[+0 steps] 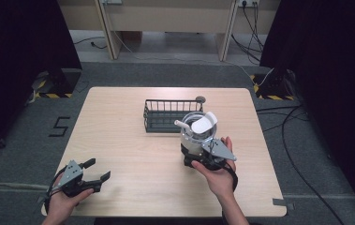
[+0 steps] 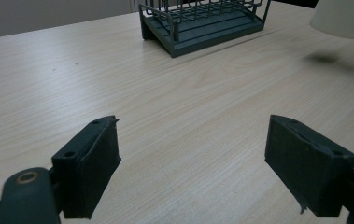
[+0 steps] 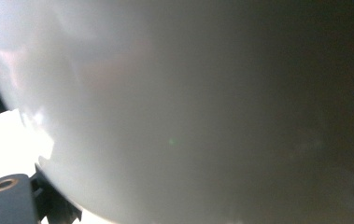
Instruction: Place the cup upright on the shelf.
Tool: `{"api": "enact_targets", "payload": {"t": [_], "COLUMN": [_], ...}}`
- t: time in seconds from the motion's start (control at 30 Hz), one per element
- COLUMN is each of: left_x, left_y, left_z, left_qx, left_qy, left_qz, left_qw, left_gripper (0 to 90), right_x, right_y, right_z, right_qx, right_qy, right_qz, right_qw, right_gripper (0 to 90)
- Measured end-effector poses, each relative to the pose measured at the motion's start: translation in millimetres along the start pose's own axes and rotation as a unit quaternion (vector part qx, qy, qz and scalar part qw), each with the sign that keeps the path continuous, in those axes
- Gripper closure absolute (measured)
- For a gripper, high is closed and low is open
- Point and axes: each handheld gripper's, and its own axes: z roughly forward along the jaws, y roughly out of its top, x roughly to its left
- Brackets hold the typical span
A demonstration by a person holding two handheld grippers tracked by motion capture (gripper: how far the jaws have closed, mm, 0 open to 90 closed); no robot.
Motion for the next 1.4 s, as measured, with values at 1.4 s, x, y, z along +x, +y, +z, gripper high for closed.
{"api": "enact_targets", "payload": {"t": [1.4], "left_x": [1.5], "left_y": [0.1], "left_z": [-1.0], "left_qx": [-0.003], "left_qy": [0.0], "left_qz": [-0.002], "left_qw": [1.0], "left_gripper": [17.1], "right_x": [-13.0], "right_y": [42.1], "right_z": [32.1], "right_qx": [-0.018], "right_qy": [-0.013], "right_qz": [0.004], "right_qw": [0.9997], "right_gripper": [10.5]}}
